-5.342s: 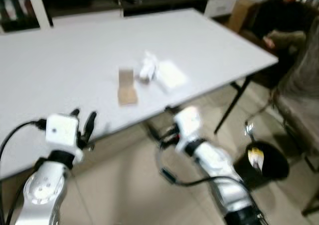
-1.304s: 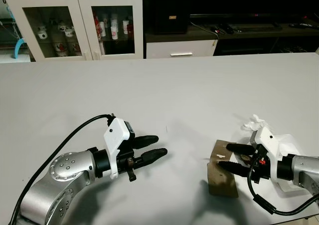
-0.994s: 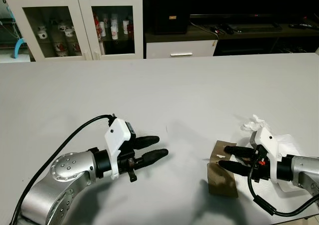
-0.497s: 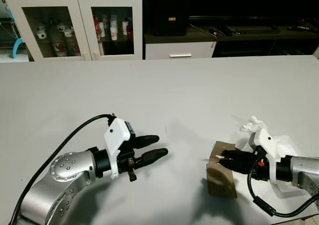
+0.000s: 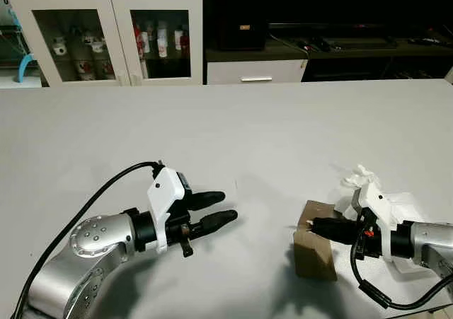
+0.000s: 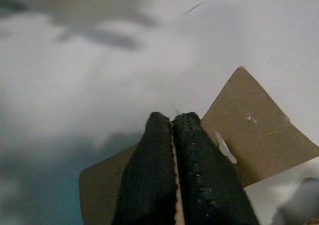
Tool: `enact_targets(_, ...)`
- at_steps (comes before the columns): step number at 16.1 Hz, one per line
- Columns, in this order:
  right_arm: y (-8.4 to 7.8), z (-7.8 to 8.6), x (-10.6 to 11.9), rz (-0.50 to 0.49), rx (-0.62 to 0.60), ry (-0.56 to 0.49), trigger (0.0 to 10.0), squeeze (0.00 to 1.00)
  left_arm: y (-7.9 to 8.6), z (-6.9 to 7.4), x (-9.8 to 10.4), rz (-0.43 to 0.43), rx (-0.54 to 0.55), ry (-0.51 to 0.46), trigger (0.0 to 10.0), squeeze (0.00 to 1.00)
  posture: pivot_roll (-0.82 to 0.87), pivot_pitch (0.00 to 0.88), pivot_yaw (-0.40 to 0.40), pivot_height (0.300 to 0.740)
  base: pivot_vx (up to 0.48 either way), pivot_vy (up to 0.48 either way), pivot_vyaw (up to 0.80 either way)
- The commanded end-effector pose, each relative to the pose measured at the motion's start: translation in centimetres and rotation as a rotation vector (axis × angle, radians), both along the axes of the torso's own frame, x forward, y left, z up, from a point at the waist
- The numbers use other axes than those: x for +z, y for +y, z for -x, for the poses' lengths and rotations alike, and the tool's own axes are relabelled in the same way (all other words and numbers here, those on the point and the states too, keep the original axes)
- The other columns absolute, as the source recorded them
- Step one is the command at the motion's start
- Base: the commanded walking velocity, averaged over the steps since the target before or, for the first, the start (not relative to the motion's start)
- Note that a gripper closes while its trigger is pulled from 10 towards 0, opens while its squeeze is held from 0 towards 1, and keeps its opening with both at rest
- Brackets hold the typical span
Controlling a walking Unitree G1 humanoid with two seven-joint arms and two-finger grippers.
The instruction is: Picking trash to rubbish bin
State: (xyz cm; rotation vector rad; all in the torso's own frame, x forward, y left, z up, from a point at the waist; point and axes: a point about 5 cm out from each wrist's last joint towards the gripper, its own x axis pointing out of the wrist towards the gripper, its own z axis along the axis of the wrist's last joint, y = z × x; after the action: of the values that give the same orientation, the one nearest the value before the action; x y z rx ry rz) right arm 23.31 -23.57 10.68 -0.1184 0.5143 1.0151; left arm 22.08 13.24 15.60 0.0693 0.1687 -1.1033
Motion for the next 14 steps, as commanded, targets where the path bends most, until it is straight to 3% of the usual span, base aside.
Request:
enact_targets(1, 0.1, -0.1, 0.4, -0.016, 0.013, -0.010, 0.0, 0.00, -0.1, 0.1, 0.1, -0.012, -0.012, -0.013, 10.0, 0.00, -0.02, 0.000, -0.042, 0.740, 0.000, 0.000, 0.00)
enact_targets(3, -0.2, -1.2, 1.0, -0.009, -0.060, -0.102, 0.0, 0.00, -0.1, 0.0, 0.1, -0.016, -0.011, -0.018, 10.0, 0.00, -0.02, 0.000, -0.040, 0.740, 0.000, 0.000, 0.00)
enact_targets(4, -0.6, -2.2, 1.4, -0.023, -0.139, -0.152, 5.7, 1.00, -0.1, -0.1, 0.1, -0.016, -0.011, -0.020, 10.0, 0.00, -0.02, 0.000, -0.037, 0.740, 0.000, 0.000, 0.00)
enact_targets(5, -0.9, -2.7, 1.8, -0.049, -0.187, -0.164, 8.9, 1.00, -0.1, -0.1, 0.1, -0.017, -0.011, -0.021, 10.0, 0.00, -0.02, 0.000, -0.037, 0.740, 0.000, 0.000, 0.00)
enact_targets(6, -1.0, -2.9, 2.1, -0.084, -0.188, -0.164, 10.0, 1.00, -0.1, -0.2, 0.1, -0.018, -0.013, -0.022, 10.0, 0.00, -0.02, 0.000, -0.036, 0.740, 0.000, 0.000, 0.00)
enact_targets(9, -1.4, -3.7, 2.5, -0.100, -0.212, -0.196, 10.0, 1.00, -0.3, -0.3, 0.1, -0.014, -0.020, -0.023, 10.0, 0.00, -0.03, 0.000, -0.027, 0.740, 0.000, 0.000, 0.00)
enact_targets(14, -1.5, -2.4, 1.8, -0.175, -0.119, -0.040, 10.0, 1.00, -0.3, -0.3, 0.0, -0.012, -0.027, -0.020, 10.0, 0.00, -0.03, 0.000, -0.021, 0.740, 0.000, 0.000, 0.00)
